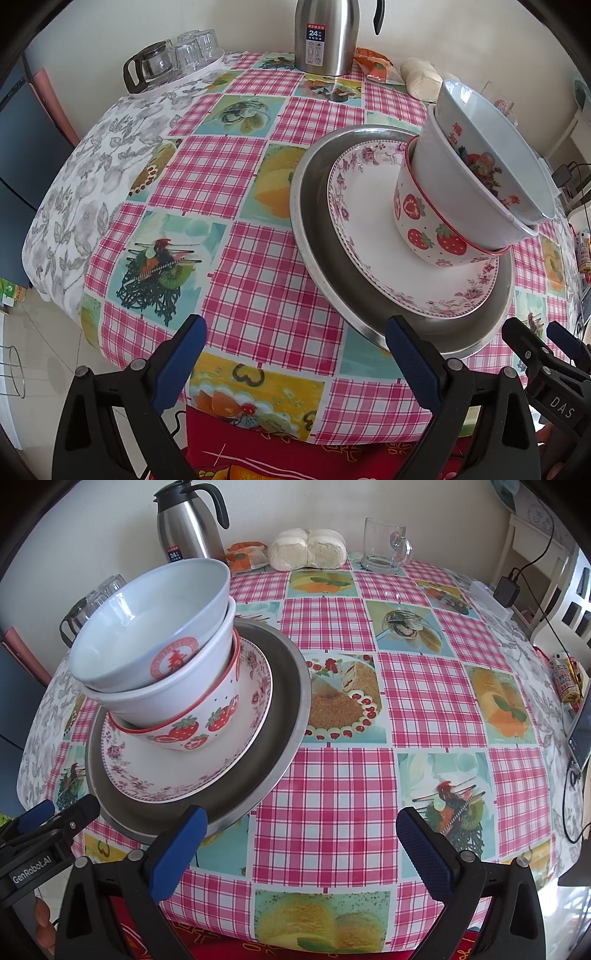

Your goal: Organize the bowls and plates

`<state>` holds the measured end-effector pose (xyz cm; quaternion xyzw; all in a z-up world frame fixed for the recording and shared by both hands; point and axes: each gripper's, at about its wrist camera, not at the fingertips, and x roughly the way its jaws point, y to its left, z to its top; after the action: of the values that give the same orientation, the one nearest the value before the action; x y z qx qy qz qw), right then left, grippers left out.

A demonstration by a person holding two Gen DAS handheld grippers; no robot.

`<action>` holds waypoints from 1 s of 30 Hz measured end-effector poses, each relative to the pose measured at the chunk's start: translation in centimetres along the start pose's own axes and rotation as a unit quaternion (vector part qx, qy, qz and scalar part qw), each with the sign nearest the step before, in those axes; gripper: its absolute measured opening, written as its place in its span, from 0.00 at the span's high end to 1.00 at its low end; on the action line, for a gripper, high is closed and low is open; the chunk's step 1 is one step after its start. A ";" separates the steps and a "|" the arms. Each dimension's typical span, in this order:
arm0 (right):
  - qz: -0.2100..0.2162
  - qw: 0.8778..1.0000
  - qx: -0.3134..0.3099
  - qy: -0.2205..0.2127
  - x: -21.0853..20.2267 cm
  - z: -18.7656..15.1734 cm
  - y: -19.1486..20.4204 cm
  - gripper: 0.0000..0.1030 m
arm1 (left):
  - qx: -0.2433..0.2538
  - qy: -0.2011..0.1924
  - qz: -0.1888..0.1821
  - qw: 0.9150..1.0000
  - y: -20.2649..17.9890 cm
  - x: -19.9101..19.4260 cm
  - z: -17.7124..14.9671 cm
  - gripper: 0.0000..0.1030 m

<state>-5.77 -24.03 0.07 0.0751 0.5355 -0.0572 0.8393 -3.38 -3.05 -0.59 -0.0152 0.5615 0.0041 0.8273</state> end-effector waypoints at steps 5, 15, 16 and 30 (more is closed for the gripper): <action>0.000 1.000 -0.001 0.001 0.1 0.0 0.0 0.00 | -0.002 0.001 -0.001 1.000 0.0 0.0 0.0 0.06; 0.000 1.000 -0.004 0.003 0.1 -0.1 0.1 0.00 | -0.002 0.001 -0.001 1.000 0.1 0.1 0.0 0.06; 0.000 1.000 -0.004 0.003 0.1 -0.1 0.1 0.00 | -0.002 0.001 -0.001 1.000 0.1 0.1 0.0 0.06; 0.000 1.000 -0.003 0.004 0.2 -0.1 0.1 0.00 | -0.003 0.002 0.000 1.000 0.1 0.2 0.0 0.06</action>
<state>-5.75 -23.93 -0.08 0.0725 0.5388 -0.0555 0.8374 -3.27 -2.95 -0.78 -0.0181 0.5634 0.0056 0.8260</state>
